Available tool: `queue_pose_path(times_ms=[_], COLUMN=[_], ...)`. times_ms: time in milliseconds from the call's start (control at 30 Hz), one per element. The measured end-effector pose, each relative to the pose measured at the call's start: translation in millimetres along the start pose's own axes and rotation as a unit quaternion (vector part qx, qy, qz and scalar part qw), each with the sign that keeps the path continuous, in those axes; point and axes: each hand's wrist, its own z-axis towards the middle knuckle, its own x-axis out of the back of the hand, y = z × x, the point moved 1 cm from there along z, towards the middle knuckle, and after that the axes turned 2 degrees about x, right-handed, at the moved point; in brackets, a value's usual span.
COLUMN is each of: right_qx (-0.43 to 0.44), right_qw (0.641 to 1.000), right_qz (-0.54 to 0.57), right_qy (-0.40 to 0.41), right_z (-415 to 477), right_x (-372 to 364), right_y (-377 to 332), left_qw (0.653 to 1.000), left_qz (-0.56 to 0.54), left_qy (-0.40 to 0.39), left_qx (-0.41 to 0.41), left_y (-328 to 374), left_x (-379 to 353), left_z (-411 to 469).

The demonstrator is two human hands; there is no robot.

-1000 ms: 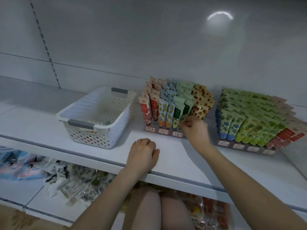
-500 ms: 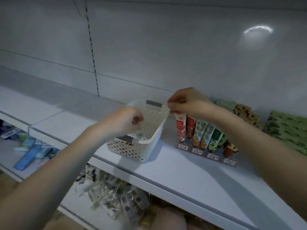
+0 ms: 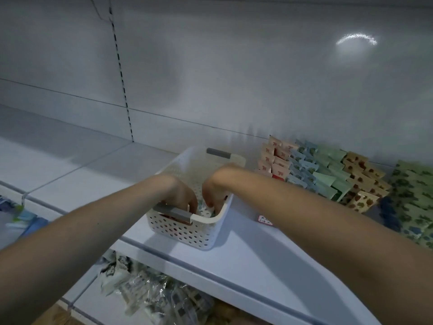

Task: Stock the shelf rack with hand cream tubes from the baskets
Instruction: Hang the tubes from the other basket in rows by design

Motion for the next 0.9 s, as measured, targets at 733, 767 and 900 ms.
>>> queue_pose_path(times_ms=[733,767,900], right_qx=[-0.014,-0.013,-0.001], right_qw=[0.993,0.991,0.977], right_qz=[0.068,0.073,0.103], right_qy=[0.098,0.107,0.186], right_z=[-3.1,-1.8,-9.4], right_x=[-6.2,-6.7,1.3], right_y=[-4.7,-4.8,9.3], left_qw=[1.000,1.000,0.998], left_qz=[-0.011,-0.009,-0.003], left_qy=[0.005,0.011,0.055], left_qx=[-0.005,-0.006,-0.024], left_y=[-5.3,-5.6,-6.6], left_x=[-8.6,-9.7,-7.5], left_z=[12.9,13.9,7.3])
